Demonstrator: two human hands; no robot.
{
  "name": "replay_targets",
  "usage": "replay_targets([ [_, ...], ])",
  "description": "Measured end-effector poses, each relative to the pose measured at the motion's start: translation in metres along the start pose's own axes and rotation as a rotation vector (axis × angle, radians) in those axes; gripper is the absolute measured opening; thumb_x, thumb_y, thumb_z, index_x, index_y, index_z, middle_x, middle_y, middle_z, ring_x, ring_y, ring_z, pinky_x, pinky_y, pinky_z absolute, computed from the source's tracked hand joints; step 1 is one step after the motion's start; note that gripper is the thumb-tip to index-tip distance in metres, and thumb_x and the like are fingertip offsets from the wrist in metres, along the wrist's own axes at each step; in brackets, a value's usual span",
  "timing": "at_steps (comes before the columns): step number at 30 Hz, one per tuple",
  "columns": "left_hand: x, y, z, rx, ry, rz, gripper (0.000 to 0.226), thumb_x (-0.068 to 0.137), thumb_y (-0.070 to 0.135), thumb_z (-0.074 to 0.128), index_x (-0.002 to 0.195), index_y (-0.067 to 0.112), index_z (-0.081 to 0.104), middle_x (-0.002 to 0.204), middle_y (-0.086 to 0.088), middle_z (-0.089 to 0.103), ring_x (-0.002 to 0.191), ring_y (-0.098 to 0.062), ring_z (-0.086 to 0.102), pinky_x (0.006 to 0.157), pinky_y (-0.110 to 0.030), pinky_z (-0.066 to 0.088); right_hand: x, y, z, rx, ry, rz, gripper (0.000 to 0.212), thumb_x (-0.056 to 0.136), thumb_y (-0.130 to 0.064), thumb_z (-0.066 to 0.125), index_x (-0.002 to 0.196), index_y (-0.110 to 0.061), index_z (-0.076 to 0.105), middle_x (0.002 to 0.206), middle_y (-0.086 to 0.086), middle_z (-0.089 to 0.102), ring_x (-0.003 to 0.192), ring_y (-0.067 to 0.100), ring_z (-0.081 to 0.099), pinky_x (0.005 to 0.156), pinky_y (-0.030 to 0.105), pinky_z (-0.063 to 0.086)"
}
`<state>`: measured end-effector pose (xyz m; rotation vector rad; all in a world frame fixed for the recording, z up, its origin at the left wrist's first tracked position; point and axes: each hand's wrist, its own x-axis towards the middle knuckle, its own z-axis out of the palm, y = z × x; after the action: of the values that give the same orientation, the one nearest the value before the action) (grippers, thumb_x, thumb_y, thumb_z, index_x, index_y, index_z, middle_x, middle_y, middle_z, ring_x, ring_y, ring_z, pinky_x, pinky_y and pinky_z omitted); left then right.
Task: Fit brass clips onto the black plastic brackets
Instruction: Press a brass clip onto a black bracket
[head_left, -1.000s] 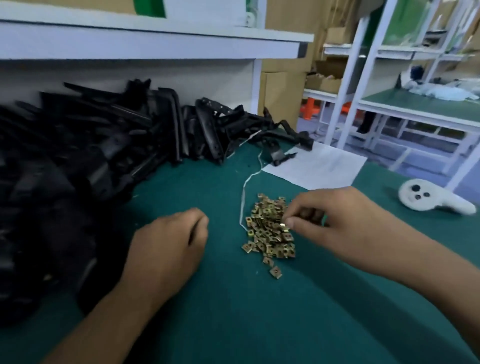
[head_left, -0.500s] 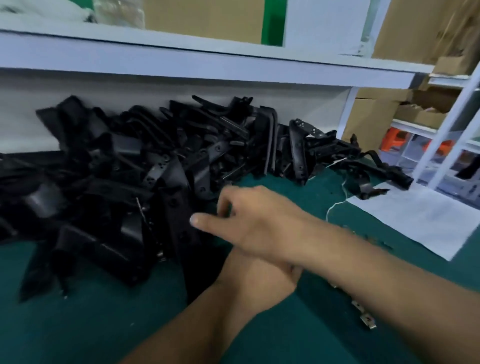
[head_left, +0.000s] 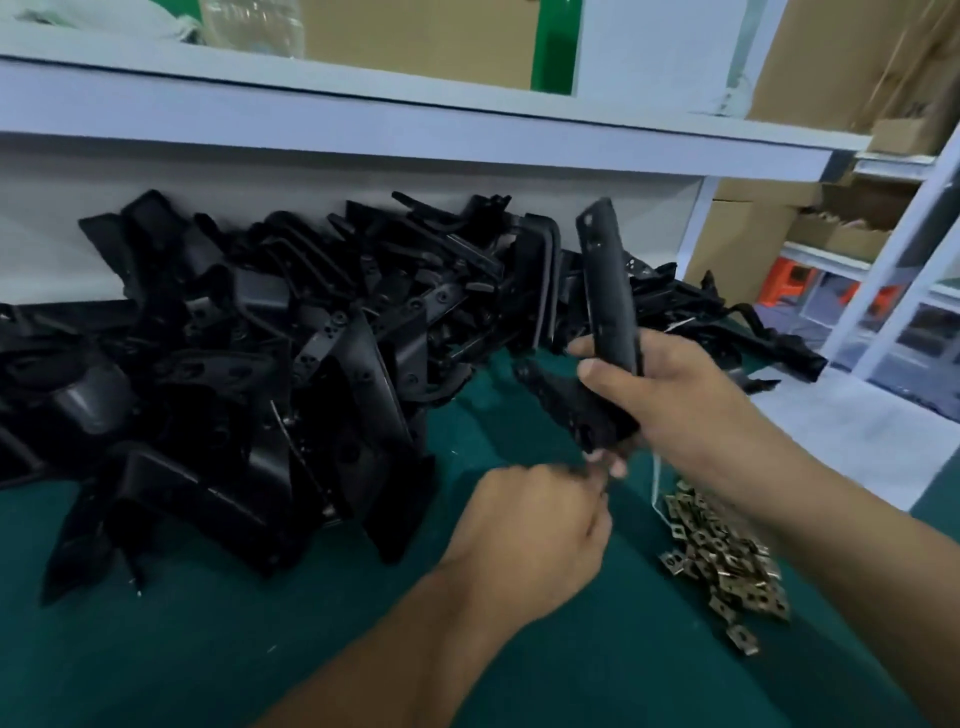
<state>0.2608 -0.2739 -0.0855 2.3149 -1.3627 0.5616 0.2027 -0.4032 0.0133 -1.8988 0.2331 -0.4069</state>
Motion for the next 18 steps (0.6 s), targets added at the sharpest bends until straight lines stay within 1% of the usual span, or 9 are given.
replay_targets([
  [3,0.003,0.0,-0.004,-0.079,0.08,-0.114,0.023,0.104,0.037,0.044,0.112,0.03,0.064,0.095,0.012,0.065,0.082,-0.012,0.063,0.065,-0.032,0.055,-0.008,0.026,-0.051,-0.2,0.026,0.087,0.017,0.103,-0.028,0.064,0.113,-0.03,0.05,0.053,0.012,0.049,0.036,0.023,0.036,0.037,0.027,0.033],
  [5,0.007,-0.002,-0.005,-0.04,0.187,-0.174,0.038,0.1,0.031,0.054,0.137,0.024,0.058,0.118,0.006,0.062,0.107,-0.016,0.059,0.075,-0.029,0.055,-0.015,0.034,-0.07,-0.302,0.03,0.098,0.01,0.1,-0.033,0.066,0.106,-0.029,0.06,0.061,0.012,0.052,0.041,0.021,0.039,0.038,0.027,0.034],
  [6,0.01,-0.003,-0.006,-0.01,0.213,-0.166,0.051,0.098,0.027,0.058,0.147,0.019,0.051,0.131,-0.001,0.058,0.12,-0.02,0.055,0.086,-0.033,0.054,-0.017,0.036,-0.076,-0.344,-0.02,0.092,0.012,0.098,-0.037,0.067,0.1,-0.025,0.066,0.066,0.013,0.054,0.046,0.02,0.044,0.042,0.028,0.037],
  [8,0.016,-0.001,-0.013,0.074,0.252,-0.058,0.069,0.094,0.017,0.06,0.159,0.012,0.037,0.153,-0.012,0.045,0.145,-0.03,0.04,0.112,-0.044,0.044,-0.017,0.034,-0.082,-0.391,-0.163,0.108,0.021,0.096,-0.039,0.069,0.091,-0.019,0.074,0.073,0.016,0.062,0.058,0.02,0.054,0.055,0.032,0.041],
  [10,0.02,0.005,-0.018,0.132,0.249,0.093,0.075,0.092,0.01,0.055,0.163,0.013,0.028,0.165,-0.013,0.033,0.157,-0.031,0.023,0.122,-0.053,0.027,-0.017,0.033,-0.083,-0.402,-0.301,0.164,0.021,0.097,-0.03,0.071,0.087,-0.012,0.075,0.072,0.015,0.066,0.061,0.023,0.055,0.059,0.032,0.041],
  [12,0.02,0.008,-0.016,0.124,0.183,0.194,0.078,0.093,0.014,0.057,0.164,0.018,0.025,0.166,-0.008,0.033,0.158,-0.028,0.021,0.124,-0.056,0.02,-0.017,0.039,-0.083,-0.351,-0.382,0.217,0.026,0.096,-0.024,0.07,0.089,0.001,0.068,0.066,0.014,0.057,0.057,0.025,0.047,0.056,0.034,0.037],
  [14,0.015,0.008,-0.009,0.065,0.005,0.239,0.081,0.097,0.026,0.061,0.166,0.022,0.019,0.152,-0.002,0.048,0.145,-0.025,0.041,0.121,-0.052,0.029,-0.022,0.05,-0.081,-0.121,-0.387,0.256,0.037,0.093,-0.027,0.066,0.092,0.009,0.058,0.059,0.009,0.051,0.047,0.021,0.041,0.047,0.027,0.036],
  [16,0.015,0.006,-0.004,0.09,-0.088,0.204,0.075,0.103,0.037,0.051,0.166,0.032,0.01,0.12,0.001,0.057,0.11,-0.022,0.056,0.097,-0.042,0.048,-0.026,0.06,-0.079,0.118,-0.318,0.256,0.042,0.096,-0.034,0.063,0.104,0.007,0.061,0.054,0.009,0.053,0.038,0.017,0.039,0.04,0.019,0.031],
  [18,0.017,0.004,-0.004,0.1,-0.098,0.134,0.068,0.106,0.048,0.035,0.164,0.042,0.0,0.101,0.003,0.049,0.089,-0.019,0.05,0.076,-0.036,0.05,-0.025,0.068,-0.082,0.079,-0.127,0.14,0.026,0.105,-0.033,0.054,0.113,-0.014,0.07,0.058,0.013,0.062,0.037,0.019,0.046,0.039,0.019,0.029],
])
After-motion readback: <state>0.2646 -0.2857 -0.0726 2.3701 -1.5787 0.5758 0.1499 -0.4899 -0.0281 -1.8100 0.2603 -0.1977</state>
